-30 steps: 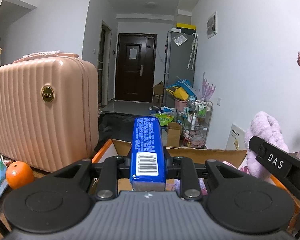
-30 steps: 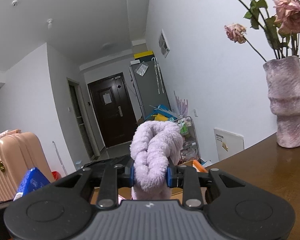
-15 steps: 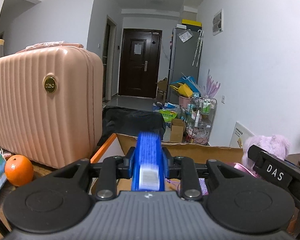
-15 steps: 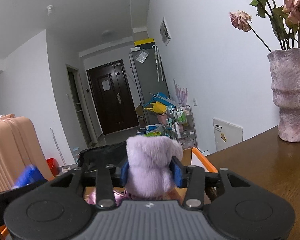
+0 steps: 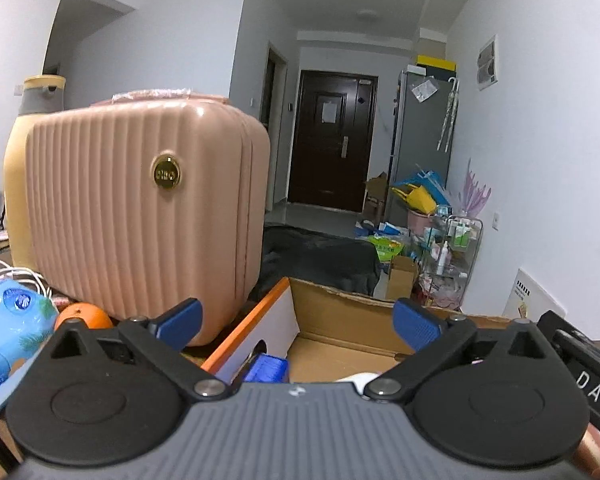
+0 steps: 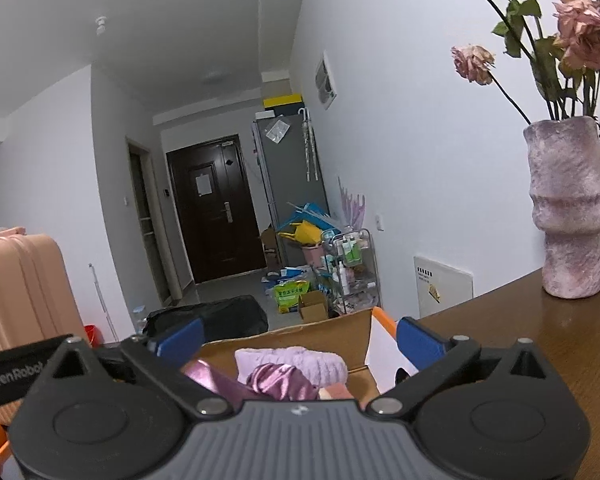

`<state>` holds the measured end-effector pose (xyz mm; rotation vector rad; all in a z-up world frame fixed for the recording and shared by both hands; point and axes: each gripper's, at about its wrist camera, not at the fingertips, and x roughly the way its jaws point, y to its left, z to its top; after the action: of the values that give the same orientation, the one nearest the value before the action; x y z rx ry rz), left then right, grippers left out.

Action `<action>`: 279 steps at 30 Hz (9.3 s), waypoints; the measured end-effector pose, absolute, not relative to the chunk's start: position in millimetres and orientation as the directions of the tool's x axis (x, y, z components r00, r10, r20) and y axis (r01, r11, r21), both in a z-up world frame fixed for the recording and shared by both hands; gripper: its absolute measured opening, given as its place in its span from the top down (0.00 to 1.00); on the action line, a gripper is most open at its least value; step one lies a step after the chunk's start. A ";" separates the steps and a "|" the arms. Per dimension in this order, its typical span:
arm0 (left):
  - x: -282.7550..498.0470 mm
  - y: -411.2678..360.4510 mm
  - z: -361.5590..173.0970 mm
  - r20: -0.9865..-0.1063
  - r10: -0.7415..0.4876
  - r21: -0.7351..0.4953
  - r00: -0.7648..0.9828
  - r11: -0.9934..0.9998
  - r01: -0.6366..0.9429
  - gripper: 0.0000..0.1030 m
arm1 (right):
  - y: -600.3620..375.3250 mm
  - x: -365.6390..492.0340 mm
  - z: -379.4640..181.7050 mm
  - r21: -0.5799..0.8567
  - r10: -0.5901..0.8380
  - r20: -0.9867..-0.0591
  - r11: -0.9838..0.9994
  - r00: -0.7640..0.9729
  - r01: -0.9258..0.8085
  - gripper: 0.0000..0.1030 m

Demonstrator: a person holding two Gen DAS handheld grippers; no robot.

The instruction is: Organize soft objects

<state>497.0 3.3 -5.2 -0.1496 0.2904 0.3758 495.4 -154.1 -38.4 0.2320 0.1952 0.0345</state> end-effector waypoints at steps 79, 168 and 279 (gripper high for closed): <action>302.3 -18.9 -30.7 -0.414 0.123 0.062 0.902 0.992 -0.107 0.00 | -261.8 310.3 -75.8 -0.005 -0.094 -0.578 0.994 0.811 0.112 0.04; 435.5 -15.9 -3.2 -0.310 0.143 -0.036 0.940 0.986 -0.162 0.68 | -158.2 405.2 -34.9 0.022 0.134 -0.146 0.991 0.980 -0.132 0.47; 53.2 -33.5 8.7 -0.278 0.060 0.057 0.959 0.997 -0.046 0.00 | -230.6 53.7 -14.4 -0.007 0.149 -0.244 0.988 0.958 -0.155 0.00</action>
<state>53.2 -33.5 8.7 0.0500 0.2834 0.0542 53.7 -230.6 -14.4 -0.0258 0.2451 0.1544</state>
